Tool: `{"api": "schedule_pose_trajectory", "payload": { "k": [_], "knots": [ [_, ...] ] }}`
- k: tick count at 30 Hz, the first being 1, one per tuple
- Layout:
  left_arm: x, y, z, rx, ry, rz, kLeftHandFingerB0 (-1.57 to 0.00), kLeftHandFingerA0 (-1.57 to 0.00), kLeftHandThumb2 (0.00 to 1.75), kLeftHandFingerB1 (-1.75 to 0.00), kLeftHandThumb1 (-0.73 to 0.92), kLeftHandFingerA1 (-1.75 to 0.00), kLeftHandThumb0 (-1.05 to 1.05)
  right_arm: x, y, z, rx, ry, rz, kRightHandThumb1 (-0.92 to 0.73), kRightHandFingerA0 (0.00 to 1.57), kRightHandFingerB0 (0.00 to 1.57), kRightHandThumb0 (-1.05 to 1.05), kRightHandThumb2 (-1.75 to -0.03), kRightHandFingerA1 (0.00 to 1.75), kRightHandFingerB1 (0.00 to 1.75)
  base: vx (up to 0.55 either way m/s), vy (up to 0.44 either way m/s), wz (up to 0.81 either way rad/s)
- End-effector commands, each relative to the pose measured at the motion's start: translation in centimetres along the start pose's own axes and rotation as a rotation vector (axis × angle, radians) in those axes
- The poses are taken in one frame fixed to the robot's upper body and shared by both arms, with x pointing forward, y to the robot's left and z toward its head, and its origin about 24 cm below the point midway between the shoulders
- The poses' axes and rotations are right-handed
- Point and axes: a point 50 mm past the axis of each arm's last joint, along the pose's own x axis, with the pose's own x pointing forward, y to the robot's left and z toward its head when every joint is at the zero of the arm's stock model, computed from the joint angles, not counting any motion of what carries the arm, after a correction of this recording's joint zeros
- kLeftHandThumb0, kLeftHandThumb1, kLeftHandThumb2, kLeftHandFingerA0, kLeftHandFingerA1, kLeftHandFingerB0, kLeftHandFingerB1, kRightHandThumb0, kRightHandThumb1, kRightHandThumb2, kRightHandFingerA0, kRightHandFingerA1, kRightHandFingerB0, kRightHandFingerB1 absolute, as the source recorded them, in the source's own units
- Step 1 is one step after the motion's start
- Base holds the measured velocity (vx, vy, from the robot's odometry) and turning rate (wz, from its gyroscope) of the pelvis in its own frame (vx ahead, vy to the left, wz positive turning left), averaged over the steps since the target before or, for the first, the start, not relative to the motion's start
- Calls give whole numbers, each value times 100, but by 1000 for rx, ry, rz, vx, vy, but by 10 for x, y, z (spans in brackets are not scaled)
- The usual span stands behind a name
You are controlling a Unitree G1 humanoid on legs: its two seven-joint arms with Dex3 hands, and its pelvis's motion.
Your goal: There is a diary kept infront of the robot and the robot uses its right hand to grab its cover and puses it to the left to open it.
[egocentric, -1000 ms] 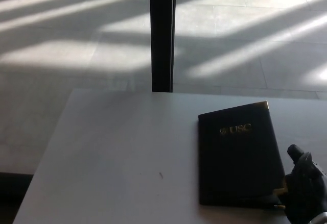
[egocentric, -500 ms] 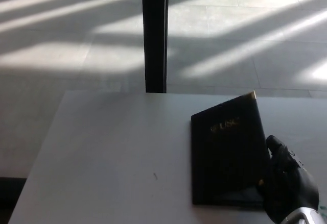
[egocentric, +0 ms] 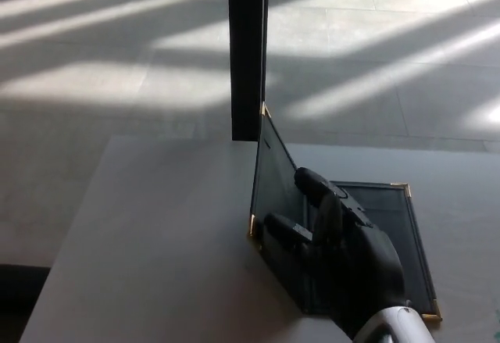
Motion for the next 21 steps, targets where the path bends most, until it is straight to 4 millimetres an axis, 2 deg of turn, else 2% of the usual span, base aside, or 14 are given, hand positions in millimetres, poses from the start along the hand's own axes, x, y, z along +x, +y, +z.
{"api": "schedule_pose_trajectory", "payload": {
  "k": [1, 2, 5, 6, 8, 9, 10, 12, 14, 16, 17, 19, 20, 21],
  "knots": [
    [1, 2, 9, -3, -25, 9, -24, -55, 160, -97, 92, -119, -81, 3, 11, -10, 32, 21, 5, -92, 28, 19, -81, -85, 63, 49, 0, 0, 0],
    [1, 2, 10, 8, -25, 2, -19, -50, 160, -94, 92, -116, -81, 6, 7, -13, 16, 37, -22, -92, 31, 22, -81, -82, 63, 48, 0, 0, 0],
    [1, 0, 12, 2, -29, 9, -34, -66, 160, -104, 92, -126, -83, 17, -6, -19, -48, 71, -68, -92, 30, 20, -73, -87, 62, 48, 0, 0, 0],
    [1, 0, 12, 35, -34, 2, -21, -58, 160, -95, 92, -121, -80, 25, -17, -21, -113, 98, -91, -92, 30, 18, -74, -87, 61, 46, 0, 0, 0],
    [1, -1, 14, 48, -39, -2, -21, -58, 160, -95, 92, -121, -80, 26, -20, -22, -115, 98, -101, -92, 30, 18, -74, -87, 61, 46, 0, 0, 0],
    [1, -1, 14, 40, -37, 0, -19, -57, 160, -94, 92, -120, -81, 30, -26, -23, -145, 108, -113, -85, 25, 17, -74, -110, 61, 51, 0, 0, 0],
    [1, -1, 14, 44, -38, 5, -21, -60, 160, -96, 92, -122, -83, 38, -39, -23, -230, 126, -156, -92, 28, 18, -70, -87, 59, 43, 0, 0, 0],
    [1, -2, 18, 46, -44, -1, -14, -46, 159, -91, 92, -114, -81, 44, -52, -23, -268, 128, -214, -92, 28, 19, -67, -86, 60, 46, 0, 0, 0],
    [1, -3, 20, 16, -50, 2, -14, -51, 160, -92, 92, -118, -84, 52, -60, -22, -270, 136, -252, -92, 27, 20, -69, -86, 62, 46, 0, 0, 0],
    [1, -6, 24, 14, -58, -16, -10, -44, 159, -90, 92, -114, -84, 56, -61, -20, -261, 136, -265, -92, 27, 19, -70, -86, 63, 47, 0, 0, 0],
    [1, -7, 25, 38, -63, -8, -18, -60, 159, -94, 92, -122, -82, 59, -61, -20, -265, 139, -272, -92, 29, 20, -69, -86, 62, 46, 0, 0, 0],
    [1, -10, 26, 48, -63, -21, -13, -62, 160, -92, 92, -125, -85, 68, -49, -20, -293, 150, -245, -92, 30, 21, -69, -86, 64, 46, 0, 0, 0],
    [1, -11, 27, 53, -67, -22, -18, -59, 160, -95, 92, -123, -85, 71, -45, -19, -307, 148, -228, -92, 29, 19, -68, -86, 63, 47, 0, 0, 0],
    [0, -13, 27, 64, -74, -25, -24, -63, 160, -98, 92, -124, -83, 74, -43, -19, -319, 143, -221, -92, 31, 21, -69, -85, 65, 48, 0, 0, 0]
  ]
}}
